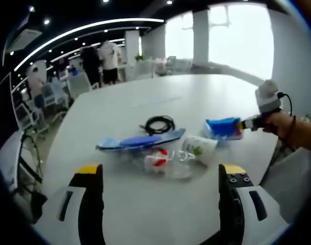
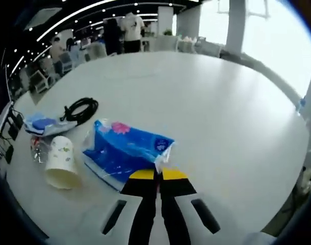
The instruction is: Arrange the tabletop items into an orderly group along one side of the table until the central work area is clear of visible clutter.
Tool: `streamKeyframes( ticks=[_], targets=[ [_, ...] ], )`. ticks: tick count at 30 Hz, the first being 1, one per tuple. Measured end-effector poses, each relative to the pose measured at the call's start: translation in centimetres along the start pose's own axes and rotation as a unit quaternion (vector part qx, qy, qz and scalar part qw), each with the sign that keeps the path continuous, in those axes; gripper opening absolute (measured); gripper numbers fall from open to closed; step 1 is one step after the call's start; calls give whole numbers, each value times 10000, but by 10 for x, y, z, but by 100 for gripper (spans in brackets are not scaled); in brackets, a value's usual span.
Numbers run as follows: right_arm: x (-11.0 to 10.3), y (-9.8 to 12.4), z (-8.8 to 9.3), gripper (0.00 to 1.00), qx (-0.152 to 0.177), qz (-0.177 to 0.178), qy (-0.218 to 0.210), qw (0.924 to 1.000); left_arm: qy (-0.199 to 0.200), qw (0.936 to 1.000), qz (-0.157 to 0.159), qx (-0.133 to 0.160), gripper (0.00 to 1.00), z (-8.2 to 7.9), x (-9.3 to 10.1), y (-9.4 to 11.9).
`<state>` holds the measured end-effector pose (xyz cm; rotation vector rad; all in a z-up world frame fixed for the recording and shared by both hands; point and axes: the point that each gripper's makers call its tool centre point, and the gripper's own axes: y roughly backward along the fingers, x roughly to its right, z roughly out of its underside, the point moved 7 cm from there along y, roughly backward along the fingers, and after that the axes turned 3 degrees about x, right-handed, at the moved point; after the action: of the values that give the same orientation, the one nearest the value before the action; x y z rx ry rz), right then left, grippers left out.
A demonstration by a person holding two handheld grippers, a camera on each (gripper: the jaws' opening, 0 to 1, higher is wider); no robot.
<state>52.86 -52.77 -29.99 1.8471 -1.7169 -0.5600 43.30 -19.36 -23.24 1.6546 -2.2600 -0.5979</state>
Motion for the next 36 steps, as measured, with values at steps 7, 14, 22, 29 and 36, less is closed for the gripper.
streamKeyframes(
  ticks=[7,14,22,29,36],
  targets=[
    [0,1,-12,1,148,-92,395,9991,2,10000,6,-20,91,1,1,0],
    [3,1,-27,1,363,-339,656,9966,24,10000,13,-36,91,1,0,-1],
    [12,-3,-47,1,482,-498,1066,9919,44,9999,78,-72,91,2,2,-2],
    [15,-7,-54,1,413,-676,1208,9895,54,9999,72,-131,91,4,1,-3],
    [18,-14,-61,1,444,-834,1264,9875,29,9998,79,-184,91,5,1,-5]
  ],
)
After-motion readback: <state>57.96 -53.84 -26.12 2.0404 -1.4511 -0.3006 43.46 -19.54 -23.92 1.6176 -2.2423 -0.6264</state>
